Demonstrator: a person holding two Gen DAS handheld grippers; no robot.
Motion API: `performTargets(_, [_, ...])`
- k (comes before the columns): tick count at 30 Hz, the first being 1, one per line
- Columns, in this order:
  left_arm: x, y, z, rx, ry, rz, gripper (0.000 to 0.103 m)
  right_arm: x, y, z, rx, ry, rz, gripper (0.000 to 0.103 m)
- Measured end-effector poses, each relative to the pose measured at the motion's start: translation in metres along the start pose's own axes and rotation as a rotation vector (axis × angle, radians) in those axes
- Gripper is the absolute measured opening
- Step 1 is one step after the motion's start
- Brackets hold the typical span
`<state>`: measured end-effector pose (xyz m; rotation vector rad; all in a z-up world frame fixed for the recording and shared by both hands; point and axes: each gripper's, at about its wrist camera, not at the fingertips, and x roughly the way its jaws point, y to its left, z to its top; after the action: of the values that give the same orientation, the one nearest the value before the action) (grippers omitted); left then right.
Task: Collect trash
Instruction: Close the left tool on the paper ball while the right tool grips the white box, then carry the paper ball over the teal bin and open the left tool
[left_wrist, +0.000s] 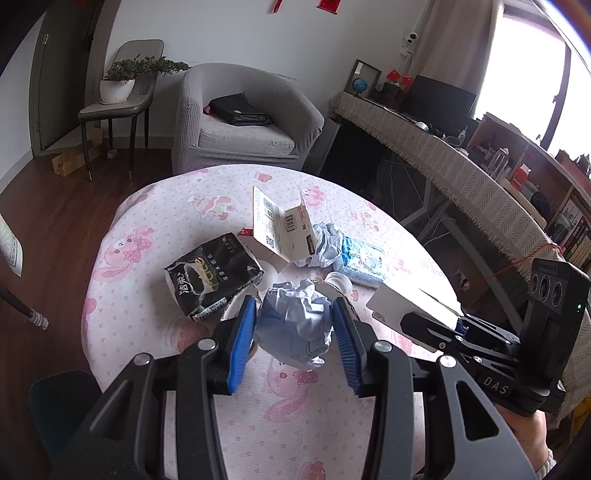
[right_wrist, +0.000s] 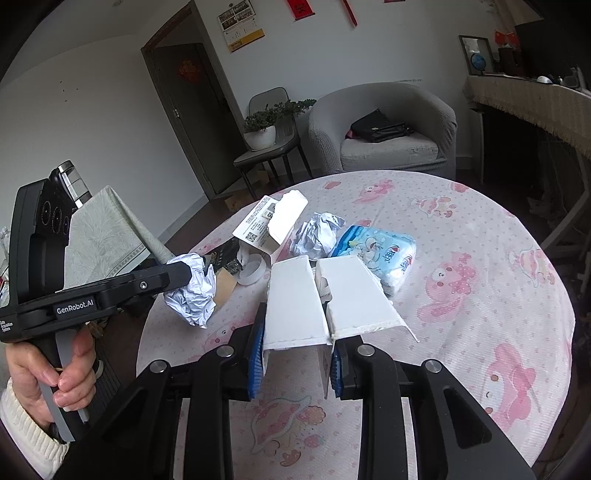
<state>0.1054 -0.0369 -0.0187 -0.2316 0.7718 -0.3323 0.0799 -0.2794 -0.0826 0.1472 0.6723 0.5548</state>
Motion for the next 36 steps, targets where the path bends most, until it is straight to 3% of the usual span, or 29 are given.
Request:
performTargets(7, [-0.020, 0.014, 0.002, -0.008, -0.033, 0.022, 0.044, -0.006, 0.017, 0.008, -0.023, -0.025, 0.018, 0.029])
performTargets(12, [-0.038, 0.027, 0.003, -0.053, -0.046, -0.022, 0.044, -0.005, 0.033, 0.014, -0.036, -0.034, 0.031, 0.028])
performTargets(20, [-0.063, 0.046, -0.001, -0.043, -0.074, 0.014, 0.044, 0.001, 0.063, 0.022, -0.069, -0.035, 0.051, 0.029])
performTargets(36, [-0.095, 0.136, -0.032, -0.093, -0.036, 0.226, 0.044, 0.042, 0.146, 0.024, -0.163, 0.032, 0.129, 0.029])
